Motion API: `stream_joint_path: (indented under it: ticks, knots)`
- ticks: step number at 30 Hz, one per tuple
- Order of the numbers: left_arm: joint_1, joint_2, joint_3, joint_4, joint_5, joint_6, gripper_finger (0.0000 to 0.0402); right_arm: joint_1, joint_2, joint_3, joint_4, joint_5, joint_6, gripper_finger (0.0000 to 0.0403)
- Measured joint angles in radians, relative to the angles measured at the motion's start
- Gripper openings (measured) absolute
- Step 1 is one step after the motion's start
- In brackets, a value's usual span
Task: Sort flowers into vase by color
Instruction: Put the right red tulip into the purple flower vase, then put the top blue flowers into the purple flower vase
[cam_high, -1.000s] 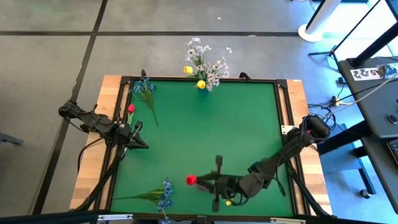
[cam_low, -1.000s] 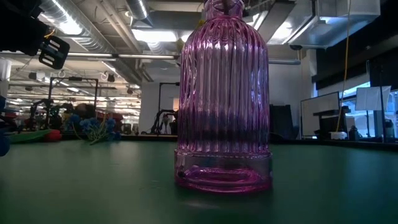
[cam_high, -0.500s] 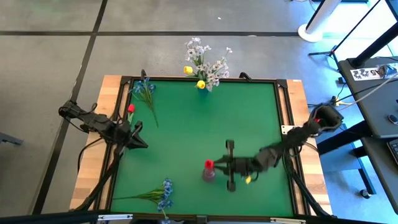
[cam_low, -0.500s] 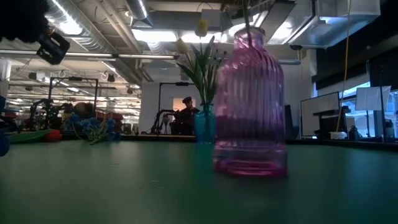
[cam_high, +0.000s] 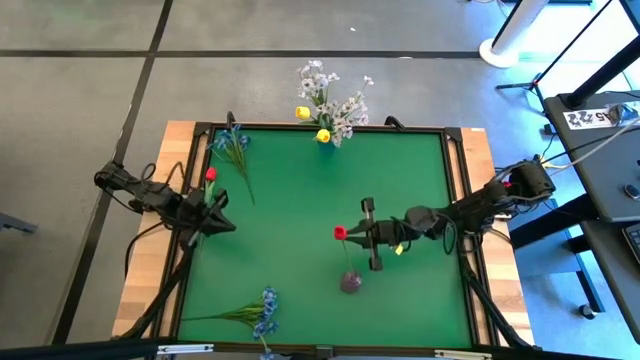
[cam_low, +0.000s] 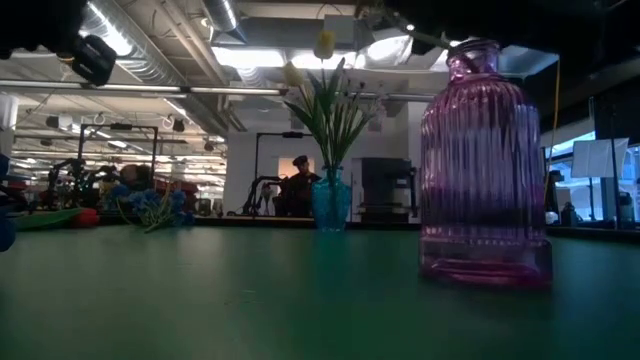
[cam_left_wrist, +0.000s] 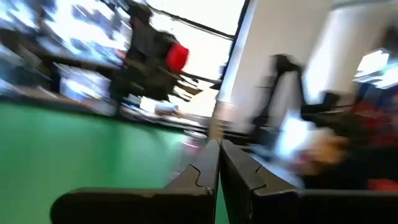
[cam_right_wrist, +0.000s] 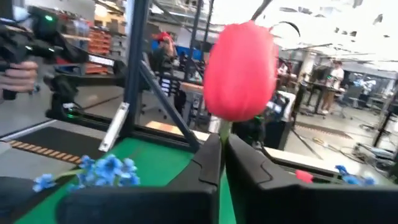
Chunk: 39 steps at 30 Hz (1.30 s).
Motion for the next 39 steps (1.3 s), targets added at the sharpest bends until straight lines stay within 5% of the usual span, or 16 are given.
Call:
stream_joint_path:
  ticks: [4,9,17,27,30,35,39]
  knots:
    - [0.0,0.0,0.0,0.009,-0.103,0.157,0.001,-0.015,-0.002,-0.012,-0.038,-0.015,0.0,0.0057]
    - [0.0,0.0,0.0,0.116,-0.106,0.317,0.001,0.008,-0.088,-0.012,-0.191,-0.102,0.024,0.0132]
    - [0.0,0.083,0.001,0.363,-0.085,0.417,0.0008,0.111,-0.3,-0.012,-0.377,-0.068,0.038,0.0217]
    - [0.091,0.675,0.001,0.813,-0.094,0.295,0.0002,0.207,-0.46,-0.011,-0.544,-0.056,0.172,0.0263]
    - [0.13,0.853,0.002,0.95,-0.236,0.247,0.0002,0.238,-0.495,-0.011,-0.615,-0.039,0.185,0.0271]
    - [0.219,1.005,0.111,0.764,-0.541,0.048,0.0002,0.297,-0.538,-0.011,-0.715,0.021,0.18,0.0277]
    - [0.332,1.023,0.281,0.248,-0.676,-0.192,0.0004,0.345,-0.55,-0.011,-0.751,0.094,0.157,0.0277]
